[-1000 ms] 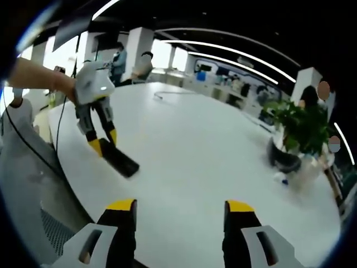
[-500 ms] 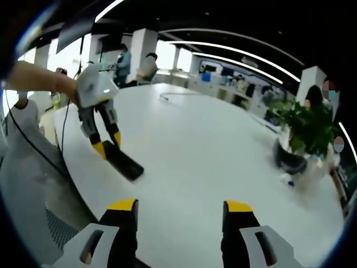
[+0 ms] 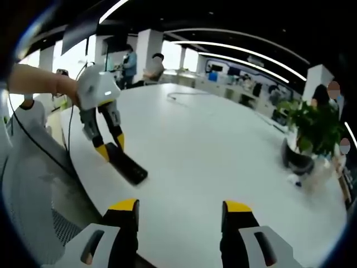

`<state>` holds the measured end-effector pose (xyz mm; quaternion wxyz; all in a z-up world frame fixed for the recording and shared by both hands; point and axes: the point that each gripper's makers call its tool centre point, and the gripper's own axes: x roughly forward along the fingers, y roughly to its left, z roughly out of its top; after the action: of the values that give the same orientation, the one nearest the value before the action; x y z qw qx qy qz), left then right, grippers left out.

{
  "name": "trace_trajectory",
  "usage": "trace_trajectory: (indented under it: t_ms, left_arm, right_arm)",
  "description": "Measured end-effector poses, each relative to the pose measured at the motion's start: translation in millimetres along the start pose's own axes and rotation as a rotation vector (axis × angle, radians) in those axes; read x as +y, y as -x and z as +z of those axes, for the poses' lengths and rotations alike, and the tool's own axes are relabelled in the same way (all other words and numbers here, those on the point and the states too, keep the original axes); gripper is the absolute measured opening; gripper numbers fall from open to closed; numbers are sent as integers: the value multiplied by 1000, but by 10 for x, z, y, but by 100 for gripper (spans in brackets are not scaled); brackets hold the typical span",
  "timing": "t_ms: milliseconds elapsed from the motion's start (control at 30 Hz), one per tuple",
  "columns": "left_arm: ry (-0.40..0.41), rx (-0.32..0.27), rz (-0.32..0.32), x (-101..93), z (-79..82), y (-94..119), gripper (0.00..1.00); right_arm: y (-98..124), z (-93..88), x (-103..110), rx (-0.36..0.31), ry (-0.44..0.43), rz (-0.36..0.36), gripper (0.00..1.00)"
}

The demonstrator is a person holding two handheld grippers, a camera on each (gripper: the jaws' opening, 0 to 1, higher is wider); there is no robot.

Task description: Press the specified remote control buttons in sequence, fully releasing each button before pressing the next.

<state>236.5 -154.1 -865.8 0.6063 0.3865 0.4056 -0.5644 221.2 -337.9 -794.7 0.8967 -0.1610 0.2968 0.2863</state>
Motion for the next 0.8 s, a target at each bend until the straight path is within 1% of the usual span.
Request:
trace_trajectory:
  t_ms: [133, 200, 300, 467, 667, 800]
  left_arm:
    - [19, -11, 14, -50, -7, 8, 24]
    - [27, -19, 15, -72, -9, 11, 24]
    - [35, -32, 20, -100, -9, 12, 24]
    - [37, -47, 19, -128, -7, 12, 24]
    - [24, -50, 16, -175, -2, 10, 24]
    - [29, -67, 19, -221, -5, 13, 23]
  right_arm:
    - [8, 15, 37, -9, 9, 14, 56]
    - [22, 32, 33, -14, 11, 8, 55]
    - [35, 39, 15, -18, -9, 1, 53]
    - [41, 54, 15, -29, -27, 5, 51]
    - [32, 47, 46, -23, -22, 24, 48]
    - [26, 32, 56, -19, -25, 33, 46]
